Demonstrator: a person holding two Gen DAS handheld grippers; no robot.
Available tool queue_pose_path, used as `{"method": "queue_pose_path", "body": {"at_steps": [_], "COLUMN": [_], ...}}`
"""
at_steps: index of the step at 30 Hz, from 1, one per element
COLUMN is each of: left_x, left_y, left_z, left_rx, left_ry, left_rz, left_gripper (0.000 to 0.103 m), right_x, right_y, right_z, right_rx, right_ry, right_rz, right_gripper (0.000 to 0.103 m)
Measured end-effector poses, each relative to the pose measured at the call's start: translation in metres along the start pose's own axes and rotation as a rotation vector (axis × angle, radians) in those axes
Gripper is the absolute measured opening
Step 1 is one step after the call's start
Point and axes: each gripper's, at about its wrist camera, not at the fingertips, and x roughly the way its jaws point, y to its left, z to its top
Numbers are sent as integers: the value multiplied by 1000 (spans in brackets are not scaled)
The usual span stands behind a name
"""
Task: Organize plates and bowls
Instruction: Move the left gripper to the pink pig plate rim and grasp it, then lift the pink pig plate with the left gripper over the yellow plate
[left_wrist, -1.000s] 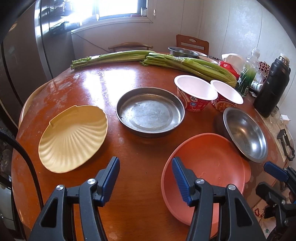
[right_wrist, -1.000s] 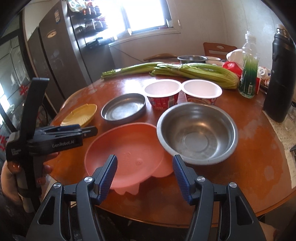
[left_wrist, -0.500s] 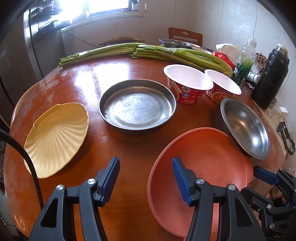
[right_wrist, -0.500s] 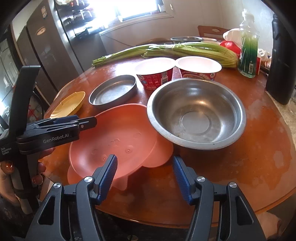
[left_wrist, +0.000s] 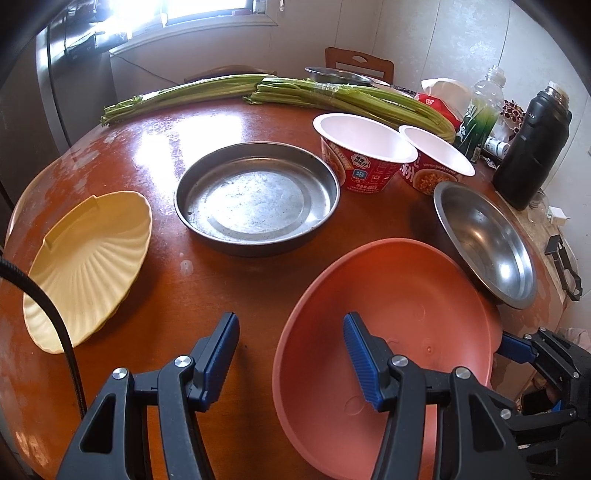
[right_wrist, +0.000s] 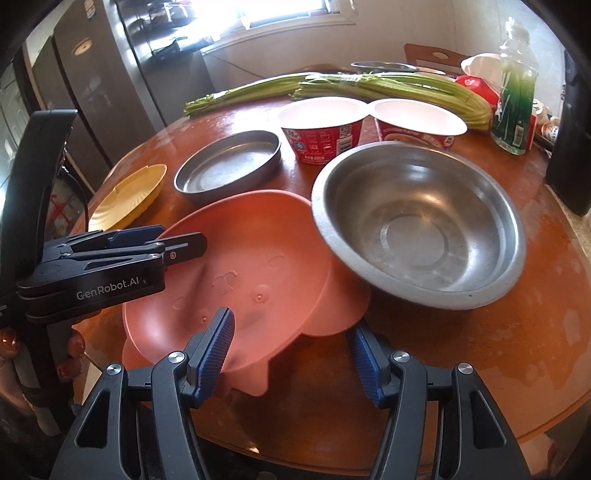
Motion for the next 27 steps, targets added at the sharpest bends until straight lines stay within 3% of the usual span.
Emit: {"method": "queue_pose_path", "body": {"at_steps": [11, 27], "left_x": [-5, -27], "left_y": [3, 10], "left_z": [-10, -16], "left_rx": [-22, -22], "left_ry": [0, -44], "left_rz": [-62, -35], "left_gripper": [54, 53], "right_x": [6, -1], "right_y": [22, 48], "right_z": [0, 2], "right_rx": [-71, -151], "right_ry": [3, -37], "right_rz": [18, 9], "right_gripper": [64, 64]}}
